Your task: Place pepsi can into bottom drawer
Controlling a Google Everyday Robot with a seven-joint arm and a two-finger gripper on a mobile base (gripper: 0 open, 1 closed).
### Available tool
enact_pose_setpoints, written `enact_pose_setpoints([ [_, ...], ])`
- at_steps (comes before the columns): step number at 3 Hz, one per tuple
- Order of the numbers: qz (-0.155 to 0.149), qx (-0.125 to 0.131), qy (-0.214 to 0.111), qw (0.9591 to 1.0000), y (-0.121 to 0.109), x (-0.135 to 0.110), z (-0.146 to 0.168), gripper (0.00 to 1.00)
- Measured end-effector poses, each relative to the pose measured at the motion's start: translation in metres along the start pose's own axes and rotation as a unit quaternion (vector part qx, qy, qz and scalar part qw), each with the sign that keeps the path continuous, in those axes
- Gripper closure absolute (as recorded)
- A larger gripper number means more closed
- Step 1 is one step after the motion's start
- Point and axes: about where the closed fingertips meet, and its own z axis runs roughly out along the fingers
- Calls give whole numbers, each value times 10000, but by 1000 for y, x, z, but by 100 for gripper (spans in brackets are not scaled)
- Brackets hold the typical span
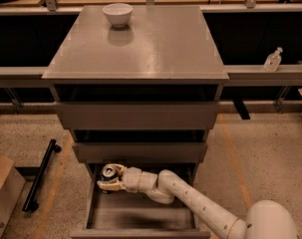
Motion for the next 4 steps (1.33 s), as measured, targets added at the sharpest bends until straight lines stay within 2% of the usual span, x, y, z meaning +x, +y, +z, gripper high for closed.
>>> enact_pose_setpoints([
  [1, -78, -222, 289, 9993, 1, 31, 10, 100],
  [2, -76, -299, 615, 9976, 6, 72, 13, 100],
  [3, -53, -180, 897, 9958, 9, 112, 9, 100],
  [4, 0, 122, 1080, 9941, 10, 150, 3, 83],
])
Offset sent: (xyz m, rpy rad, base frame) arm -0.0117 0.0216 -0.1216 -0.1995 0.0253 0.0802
